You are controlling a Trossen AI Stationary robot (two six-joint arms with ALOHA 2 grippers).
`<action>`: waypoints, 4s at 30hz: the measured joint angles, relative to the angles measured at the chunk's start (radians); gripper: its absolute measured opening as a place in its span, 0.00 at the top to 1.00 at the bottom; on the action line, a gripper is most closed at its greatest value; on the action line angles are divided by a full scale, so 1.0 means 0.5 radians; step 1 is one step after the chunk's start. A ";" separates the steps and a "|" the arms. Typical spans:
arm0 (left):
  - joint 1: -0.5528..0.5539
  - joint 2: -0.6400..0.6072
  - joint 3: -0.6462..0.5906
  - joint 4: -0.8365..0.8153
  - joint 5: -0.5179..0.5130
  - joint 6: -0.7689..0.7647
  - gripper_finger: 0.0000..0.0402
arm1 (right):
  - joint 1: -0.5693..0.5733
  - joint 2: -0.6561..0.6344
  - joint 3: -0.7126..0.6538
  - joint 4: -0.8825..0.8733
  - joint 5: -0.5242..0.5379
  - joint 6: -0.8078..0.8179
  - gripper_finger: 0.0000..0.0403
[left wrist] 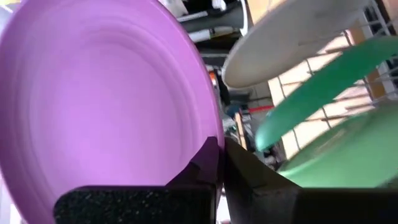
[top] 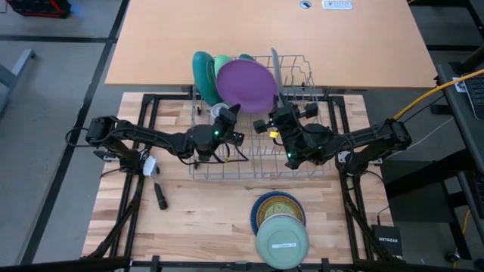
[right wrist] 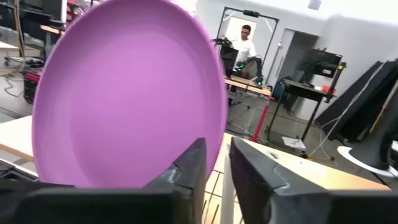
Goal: Sort dishes
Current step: Put the purple plate in the dish rack
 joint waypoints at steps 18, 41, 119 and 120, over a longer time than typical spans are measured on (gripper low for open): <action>-0.148 -0.045 0.000 0.016 -0.044 -1.270 1.00 | -0.001 -0.303 0.000 0.034 -0.176 -0.550 0.64; 0.112 0.143 0.011 0.787 1.845 -4.935 1.00 | -0.003 -0.943 0.000 -0.238 -0.298 -1.011 0.64; 0.304 0.921 0.773 0.086 1.497 -5.671 0.72 | -0.530 -1.061 -0.001 -2.033 -0.776 -0.043 0.64; 0.305 0.921 0.773 0.086 1.497 -5.652 0.72 | -0.530 -1.061 -0.001 -2.033 -0.777 -0.043 0.64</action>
